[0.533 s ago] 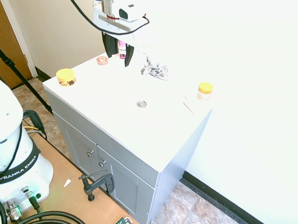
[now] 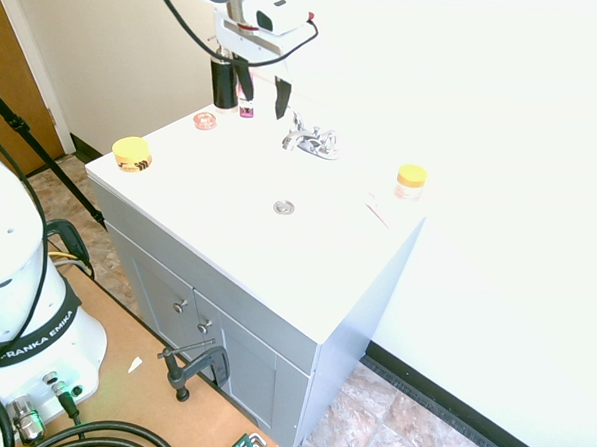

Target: Turn off the cold water

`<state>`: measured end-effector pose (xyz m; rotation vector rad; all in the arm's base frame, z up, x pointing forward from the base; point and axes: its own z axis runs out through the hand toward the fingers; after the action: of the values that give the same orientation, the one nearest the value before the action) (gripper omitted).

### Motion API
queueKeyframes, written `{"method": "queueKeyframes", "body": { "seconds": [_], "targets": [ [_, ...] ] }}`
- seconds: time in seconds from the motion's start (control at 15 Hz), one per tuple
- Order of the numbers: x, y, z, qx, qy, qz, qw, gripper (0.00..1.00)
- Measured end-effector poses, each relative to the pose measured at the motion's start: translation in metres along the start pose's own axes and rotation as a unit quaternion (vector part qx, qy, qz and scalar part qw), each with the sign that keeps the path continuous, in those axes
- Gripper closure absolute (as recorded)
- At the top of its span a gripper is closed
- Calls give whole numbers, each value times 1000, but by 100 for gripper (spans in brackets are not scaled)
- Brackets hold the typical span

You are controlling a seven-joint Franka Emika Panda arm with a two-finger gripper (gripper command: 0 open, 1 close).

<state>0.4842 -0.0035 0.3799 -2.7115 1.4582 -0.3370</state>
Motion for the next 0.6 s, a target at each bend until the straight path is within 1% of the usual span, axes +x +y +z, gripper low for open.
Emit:
{"method": "queueKeyframes", "body": {
  "seconds": [0.27,0.47,0.6],
  "targets": [
    [49,-24,48,-22,11,27,999,0],
    [68,-32,71,-36,16,37,999,0],
    [75,-28,80,-46,20,40,998,0]
  ]
}}
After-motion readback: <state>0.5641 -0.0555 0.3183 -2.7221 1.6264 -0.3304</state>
